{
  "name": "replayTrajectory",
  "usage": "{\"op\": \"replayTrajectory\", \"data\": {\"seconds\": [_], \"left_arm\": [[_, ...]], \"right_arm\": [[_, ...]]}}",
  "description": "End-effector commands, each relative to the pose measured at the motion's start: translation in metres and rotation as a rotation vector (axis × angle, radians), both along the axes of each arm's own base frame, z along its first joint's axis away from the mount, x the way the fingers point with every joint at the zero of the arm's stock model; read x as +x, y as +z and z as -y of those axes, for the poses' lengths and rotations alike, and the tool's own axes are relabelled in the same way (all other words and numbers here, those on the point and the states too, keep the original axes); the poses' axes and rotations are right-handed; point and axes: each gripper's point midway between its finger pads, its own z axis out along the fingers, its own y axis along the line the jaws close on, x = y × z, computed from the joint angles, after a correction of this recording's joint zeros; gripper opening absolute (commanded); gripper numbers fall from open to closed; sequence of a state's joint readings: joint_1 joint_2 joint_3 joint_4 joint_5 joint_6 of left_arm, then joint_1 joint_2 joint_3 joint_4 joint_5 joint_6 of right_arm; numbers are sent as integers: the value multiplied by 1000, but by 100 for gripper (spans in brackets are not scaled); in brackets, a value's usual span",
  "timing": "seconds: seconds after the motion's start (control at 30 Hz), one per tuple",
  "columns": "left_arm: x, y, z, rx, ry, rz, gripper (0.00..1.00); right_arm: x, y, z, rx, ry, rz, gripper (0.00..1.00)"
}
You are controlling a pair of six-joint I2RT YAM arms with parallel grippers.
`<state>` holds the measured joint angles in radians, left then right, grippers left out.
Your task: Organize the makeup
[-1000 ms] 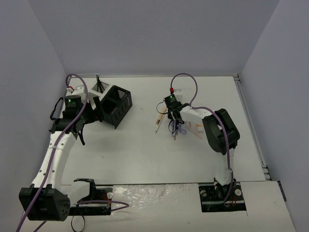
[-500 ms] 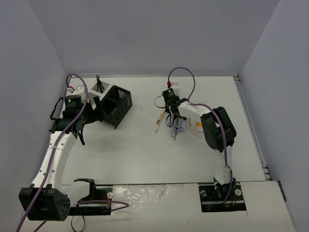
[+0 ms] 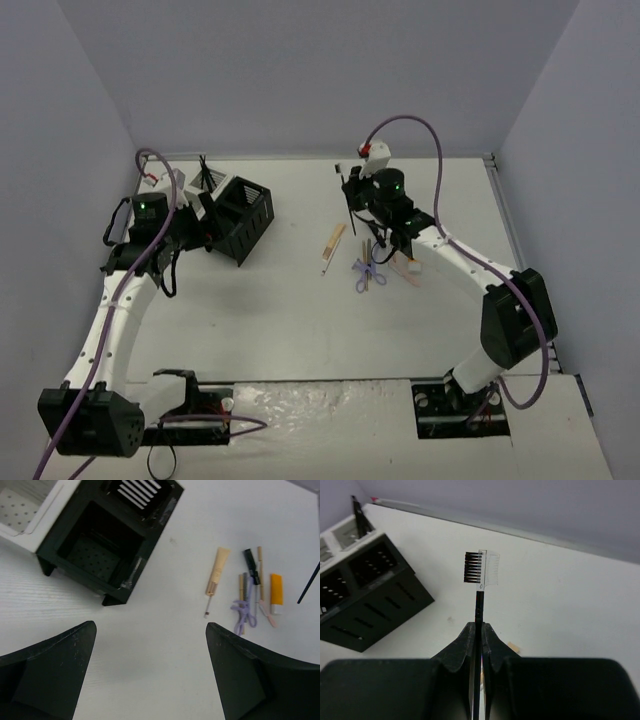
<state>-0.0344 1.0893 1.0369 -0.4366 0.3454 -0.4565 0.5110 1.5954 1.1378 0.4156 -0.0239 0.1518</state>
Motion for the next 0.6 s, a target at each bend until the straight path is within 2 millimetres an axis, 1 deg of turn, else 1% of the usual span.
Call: {"op": "replayTrajectory", "data": {"seconds": [0.0, 0.03, 0.1, 0.2, 0.3, 0.4, 0.47, 0.53, 0.57], "left_arm": [[11, 102, 40, -173, -94, 277, 89], [10, 112, 49, -192, -113, 302, 89], [6, 129, 68, -224, -153, 332, 89], [5, 148, 94, -253, -205, 364, 89], [-1, 170, 125, -310, -263, 398, 89], [1, 178, 146, -331, -287, 409, 89], [2, 177, 157, -316, -296, 409, 89], [5, 167, 171, -303, -308, 377, 89], [8, 164, 175, -299, -306, 365, 88]], "right_arm": [[-39, 84, -27, 96, 262, 249, 0], [-49, 90, -30, 105, 301, 265, 0], [-63, 96, -34, 114, 349, 283, 0], [-85, 111, -40, 124, 417, 321, 0], [-102, 112, -48, 114, 464, 327, 0], [-113, 112, -54, 108, 495, 325, 0], [-117, 109, -58, 114, 504, 319, 0], [-121, 109, -61, 119, 513, 319, 0], [-124, 109, -62, 123, 517, 321, 0]]}}
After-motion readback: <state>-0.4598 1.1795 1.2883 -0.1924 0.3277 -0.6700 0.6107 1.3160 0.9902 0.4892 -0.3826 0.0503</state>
